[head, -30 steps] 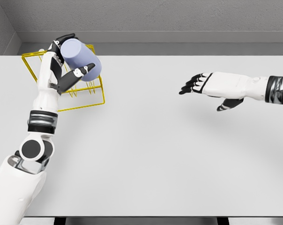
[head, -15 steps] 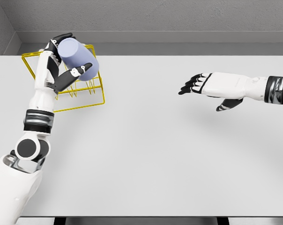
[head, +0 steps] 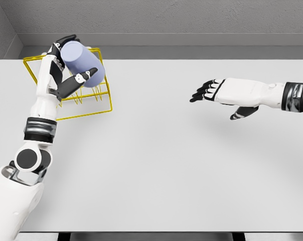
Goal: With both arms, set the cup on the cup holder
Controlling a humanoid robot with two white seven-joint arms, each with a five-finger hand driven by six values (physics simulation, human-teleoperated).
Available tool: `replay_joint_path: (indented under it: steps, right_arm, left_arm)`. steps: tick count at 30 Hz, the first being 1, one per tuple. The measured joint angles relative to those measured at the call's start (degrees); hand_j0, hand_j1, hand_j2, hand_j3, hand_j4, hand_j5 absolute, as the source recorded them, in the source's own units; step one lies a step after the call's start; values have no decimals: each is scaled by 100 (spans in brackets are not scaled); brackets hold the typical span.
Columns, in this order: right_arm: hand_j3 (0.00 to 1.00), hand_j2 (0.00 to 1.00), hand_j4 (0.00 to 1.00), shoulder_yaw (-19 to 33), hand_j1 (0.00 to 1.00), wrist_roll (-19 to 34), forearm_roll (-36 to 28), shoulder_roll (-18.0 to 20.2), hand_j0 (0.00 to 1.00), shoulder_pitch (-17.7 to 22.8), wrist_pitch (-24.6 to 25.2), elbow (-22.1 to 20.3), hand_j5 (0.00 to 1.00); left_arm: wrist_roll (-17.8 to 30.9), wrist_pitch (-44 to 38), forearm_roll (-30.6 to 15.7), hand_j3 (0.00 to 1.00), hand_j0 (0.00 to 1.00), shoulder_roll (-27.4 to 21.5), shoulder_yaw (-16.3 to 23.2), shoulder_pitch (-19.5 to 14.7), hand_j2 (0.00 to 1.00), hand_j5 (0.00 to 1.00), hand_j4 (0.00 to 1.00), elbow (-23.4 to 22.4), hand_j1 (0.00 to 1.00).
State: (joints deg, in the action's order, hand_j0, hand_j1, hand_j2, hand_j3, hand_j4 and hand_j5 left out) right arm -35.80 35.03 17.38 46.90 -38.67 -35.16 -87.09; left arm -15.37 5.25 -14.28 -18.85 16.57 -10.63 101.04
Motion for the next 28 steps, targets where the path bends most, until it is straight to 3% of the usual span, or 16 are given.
replay_joint_path:
  steps: [15,23,28]
  right_arm:
    - [100,100,100,0,100,0,0,-28,100,9,0,0,100]
    - [100,100,100,0,100,0,1,-29,100,26,0,0,100]
    - [100,100,100,0,100,0,1,-29,100,26,0,-1,100]
  left_arm:
    - [-5,127,14,100,100,-37,-46,61,100,100,100,0,100]
    - [-35,1972,4,100,100,-626,-222,659,100,100,100,0,100]
    - [-26,2650,13,100,100,-1092,-167,1037,100,100,100,0,100]
